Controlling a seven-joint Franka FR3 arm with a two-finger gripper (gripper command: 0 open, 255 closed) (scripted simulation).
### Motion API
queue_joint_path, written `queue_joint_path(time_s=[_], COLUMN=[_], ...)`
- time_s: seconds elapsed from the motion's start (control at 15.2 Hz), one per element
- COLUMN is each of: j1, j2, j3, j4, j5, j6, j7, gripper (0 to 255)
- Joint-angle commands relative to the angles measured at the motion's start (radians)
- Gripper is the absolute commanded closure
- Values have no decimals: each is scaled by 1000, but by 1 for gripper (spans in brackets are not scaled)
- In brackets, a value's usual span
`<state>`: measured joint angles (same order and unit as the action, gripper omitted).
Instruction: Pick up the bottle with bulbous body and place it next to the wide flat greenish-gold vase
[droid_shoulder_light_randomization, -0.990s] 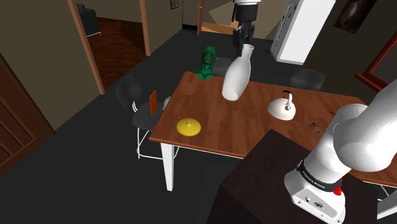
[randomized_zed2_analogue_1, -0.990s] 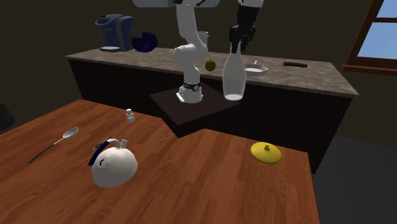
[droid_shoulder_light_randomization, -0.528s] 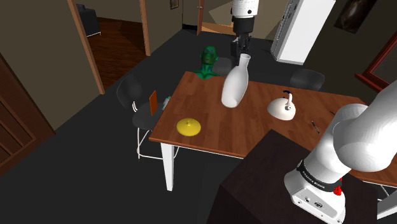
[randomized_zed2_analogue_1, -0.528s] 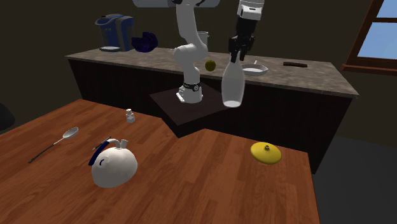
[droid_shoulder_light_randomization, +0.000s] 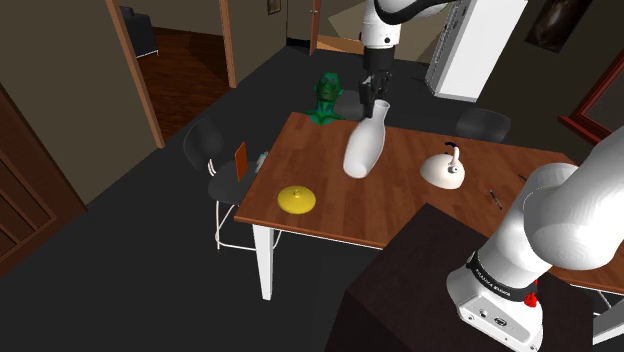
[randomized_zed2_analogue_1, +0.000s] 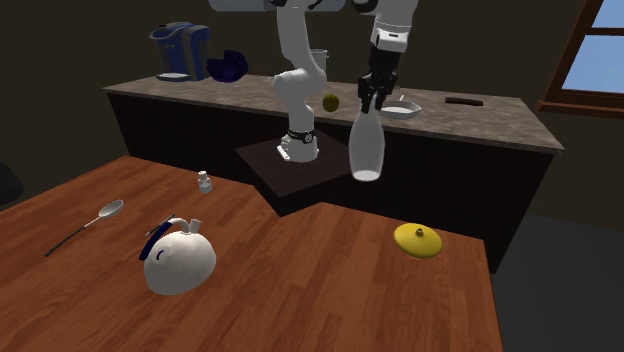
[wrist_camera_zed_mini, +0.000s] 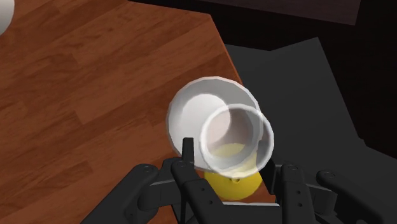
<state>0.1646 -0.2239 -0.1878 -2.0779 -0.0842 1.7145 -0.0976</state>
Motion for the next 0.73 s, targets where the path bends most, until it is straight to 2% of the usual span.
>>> queue_joint_path(time_s=[0.0, 0.66], j1=[0, -2], j2=[5, 33], j3=[-1, -7], j4=[-22, -130], j5=[0, 0], j6=[28, 163], j7=[1, 3], gripper=[255, 255])
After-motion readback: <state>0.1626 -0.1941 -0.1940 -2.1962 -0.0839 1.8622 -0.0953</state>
